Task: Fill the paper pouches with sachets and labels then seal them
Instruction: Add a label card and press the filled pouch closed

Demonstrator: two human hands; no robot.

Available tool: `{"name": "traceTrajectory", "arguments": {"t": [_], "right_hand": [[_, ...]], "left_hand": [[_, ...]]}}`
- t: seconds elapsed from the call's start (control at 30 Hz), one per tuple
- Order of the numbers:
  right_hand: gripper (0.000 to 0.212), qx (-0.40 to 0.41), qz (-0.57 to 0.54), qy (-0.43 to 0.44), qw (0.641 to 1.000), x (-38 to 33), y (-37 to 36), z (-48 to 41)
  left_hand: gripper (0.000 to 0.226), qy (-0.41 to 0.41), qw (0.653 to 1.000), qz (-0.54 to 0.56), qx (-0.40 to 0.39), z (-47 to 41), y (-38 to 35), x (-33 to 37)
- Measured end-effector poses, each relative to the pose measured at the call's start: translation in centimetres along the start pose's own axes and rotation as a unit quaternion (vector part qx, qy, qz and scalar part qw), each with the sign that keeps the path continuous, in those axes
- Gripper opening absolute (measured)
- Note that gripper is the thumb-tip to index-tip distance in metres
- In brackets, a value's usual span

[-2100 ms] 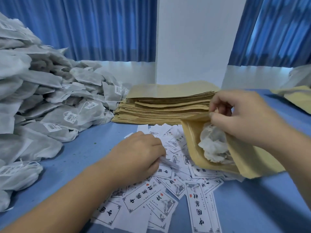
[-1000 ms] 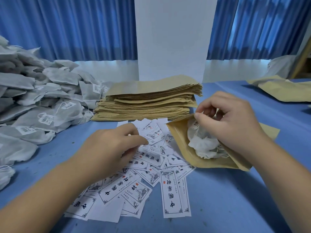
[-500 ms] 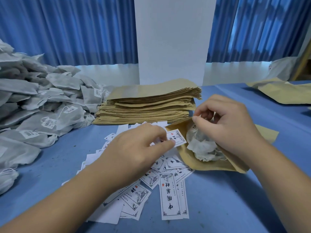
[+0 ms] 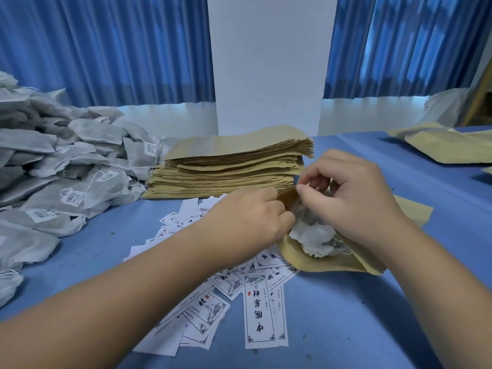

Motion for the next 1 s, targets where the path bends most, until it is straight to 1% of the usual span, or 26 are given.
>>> {"name": "traceTrajectory", "arguments": {"t": [0.13, 0.23, 0.33, 0.4, 0.43, 0.5, 0.53, 0.6, 0.63, 0.67, 0.7, 0.77, 0.8, 0.83, 0.87, 0.93, 1.0], "right_hand": [[0.007, 0.004, -0.008, -0.002, 1.0, 0.0, 0.2, 0.0], [0.004, 0.005, -0.009, 0.0, 1.0, -0.1, 0.1, 0.0], [0.003, 0.0, -0.012, 0.0, 1.0, 0.0, 0.0, 0.1], [0.004, -0.001, -0.012, 0.002, 1.0, 0.0, -0.1, 0.1], [0.004, -0.001, -0.012, 0.001, 1.0, 0.1, -0.1, 0.1], [0.004, -0.001, -0.016, 0.001, 1.0, 0.2, 0.0, 0.0], [0.004, 0.0, -0.02, 0.001, 1.0, 0.2, 0.1, 0.0], [0.005, 0.0, -0.023, 0.004, 1.0, 0.2, 0.2, 0.1], [0.007, -0.001, -0.022, 0.007, 1.0, 0.1, 0.2, 0.1], [0.01, -0.006, -0.023, 0.01, 1.0, 0.0, 0.2, 0.1], [0.012, -0.014, -0.025, 0.012, 1.0, -0.1, 0.3, 0.2], [0.014, -0.045, -0.037, 0.012, 0.998, -0.3, 0.3, 0.2], [0.015, -0.063, -0.044, 0.01, 0.997, -0.4, 0.3, 0.3], [0.016, -0.079, -0.049, 0.01, 0.996, -0.4, 0.5, 0.4], [0.016, -0.091, -0.053, 0.013, 0.994, -0.4, 0.7, 0.6], [0.017, -0.103, -0.054, 0.022, 0.993, -0.3, 1.3, 1.2], [0.015, -0.111, -0.042, 0.028, 0.993, 0.2, 2.3, 2.0]], "left_hand": [[0.017, 0.019, 0.999, -0.027, -0.03, -1.2, -1.0, 0.5], [0.018, 0.047, 0.997, -0.006, -0.067, -1.6, -1.9, 0.6], [0.014, 0.063, 0.992, 0.013, -0.11, -1.8, -2.2, 0.9], [0.017, 0.08, 0.985, 0.03, -0.15, -1.5, -3.3, 0.7], [0.019, 0.086, 0.983, 0.038, -0.156, -1.4, -3.4, 0.6], [0.019, 0.099, 0.984, 0.05, -0.139, -1.0, -2.7, 0.2], [0.017, 0.104, 0.986, 0.071, -0.108, -0.6, -2.2, -0.1], [0.012, 0.146, 0.979, 0.144, 0.0, 0.4, -0.8, -1.2], [0.016, 0.186, 0.965, 0.178, 0.052, 1.1, -0.1, -2.1], [0.027, 0.232, 0.945, 0.21, 0.091, 1.8, 0.2, -3.1], [0.044, 0.274, 0.925, 0.244, 0.101, 2.2, 0.0, -4.0], [0.08, 0.325, 0.889, 0.315, 0.075, 1.9, -1.0, -4.8], [0.093, 0.326, 0.878, 0.344, 0.058, 1.2, -1.4, -4.7], [0.098, 0.315, 0.875, 0.365, 0.042, 0.4, -1.8, -4.4], [0.097, 0.296, 0.877, 0.378, 0.025, -0.6, -2.1, -3.8], [0.085, 0.253, 0.887, 0.387, -0.009, -2.5, -2.8, -2.2], [0.077, 0.228, 0.896, 0.378, -0.039, -3.7, -3.7, -0.7]]}}
Point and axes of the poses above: each hand's wrist, its own z-axis away from the middle knuckle, its own y-axis out of the back of the hand, x = y × z, the point moved 7 cm from there along -z, towards the middle knuckle, and after that the axes turned 6 degrees about -y, right-handed, at the moved point
